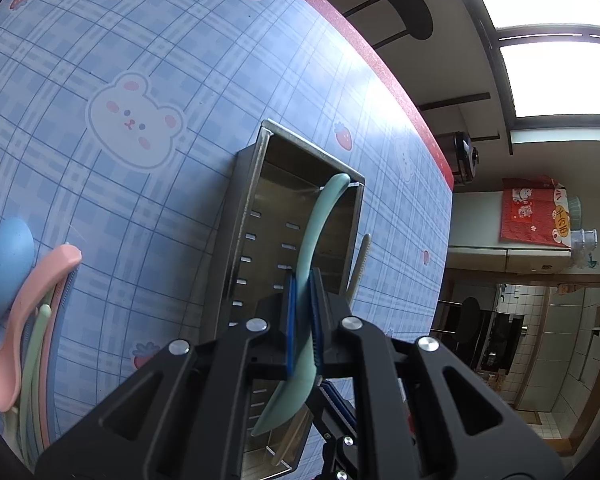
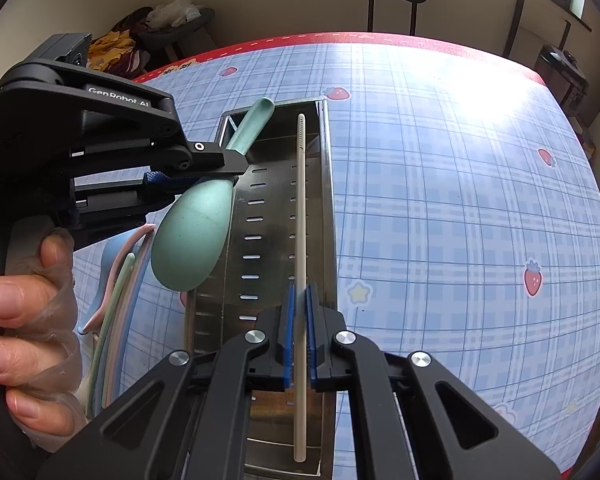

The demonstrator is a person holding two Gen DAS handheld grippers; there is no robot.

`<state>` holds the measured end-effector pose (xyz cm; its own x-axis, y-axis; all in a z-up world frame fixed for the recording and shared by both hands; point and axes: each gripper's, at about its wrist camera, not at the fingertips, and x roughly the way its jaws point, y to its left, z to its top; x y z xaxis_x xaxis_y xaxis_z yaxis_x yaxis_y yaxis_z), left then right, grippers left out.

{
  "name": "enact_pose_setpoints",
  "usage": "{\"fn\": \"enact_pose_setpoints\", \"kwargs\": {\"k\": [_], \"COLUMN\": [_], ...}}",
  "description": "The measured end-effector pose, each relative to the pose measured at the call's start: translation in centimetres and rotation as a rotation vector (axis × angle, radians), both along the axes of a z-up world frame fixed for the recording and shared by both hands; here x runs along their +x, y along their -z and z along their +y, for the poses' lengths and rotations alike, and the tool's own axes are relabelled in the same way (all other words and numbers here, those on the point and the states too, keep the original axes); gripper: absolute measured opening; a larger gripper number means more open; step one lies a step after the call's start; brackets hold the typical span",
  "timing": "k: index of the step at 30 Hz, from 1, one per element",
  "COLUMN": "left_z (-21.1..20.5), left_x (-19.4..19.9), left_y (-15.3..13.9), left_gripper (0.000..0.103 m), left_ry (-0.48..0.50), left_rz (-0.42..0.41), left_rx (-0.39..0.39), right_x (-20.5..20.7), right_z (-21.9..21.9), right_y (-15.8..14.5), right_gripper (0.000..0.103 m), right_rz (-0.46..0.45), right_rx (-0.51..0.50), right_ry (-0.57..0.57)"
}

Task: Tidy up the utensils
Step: 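Lower the green spoon and beige chopstick into the steel caddy with both tools, then open both tools and lift them away from the caddy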

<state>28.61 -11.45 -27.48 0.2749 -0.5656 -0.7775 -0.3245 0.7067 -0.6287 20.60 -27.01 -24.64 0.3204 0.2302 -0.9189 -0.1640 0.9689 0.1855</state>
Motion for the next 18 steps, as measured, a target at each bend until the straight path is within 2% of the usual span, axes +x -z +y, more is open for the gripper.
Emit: {"fn": "enact_pose_setpoints", "kwargs": {"k": [4,10,18], "left_z": [0.1,1.4,3.6], "left_x": [0.3,0.7,-1.0], "left_y": [-0.3,-2.5,-6.2], "left_gripper": [0.012,0.015,0.025], "left_ry": [0.016,0.037,0.096], "left_rz": [-0.034,-0.093,-0.188], "left_rx": [0.036,0.101,0.259], "right_x": [0.2,-0.1,-1.5], "right_z": [-0.1,0.1,0.3], "right_y": [0.4,-0.5,-2.9], "right_gripper": [0.006,0.006,0.007], "right_rz": [0.012,-0.007,-0.046], "right_rx": [0.006,-0.012,-0.02], "right_ry": [0.018,0.029,0.041]}}
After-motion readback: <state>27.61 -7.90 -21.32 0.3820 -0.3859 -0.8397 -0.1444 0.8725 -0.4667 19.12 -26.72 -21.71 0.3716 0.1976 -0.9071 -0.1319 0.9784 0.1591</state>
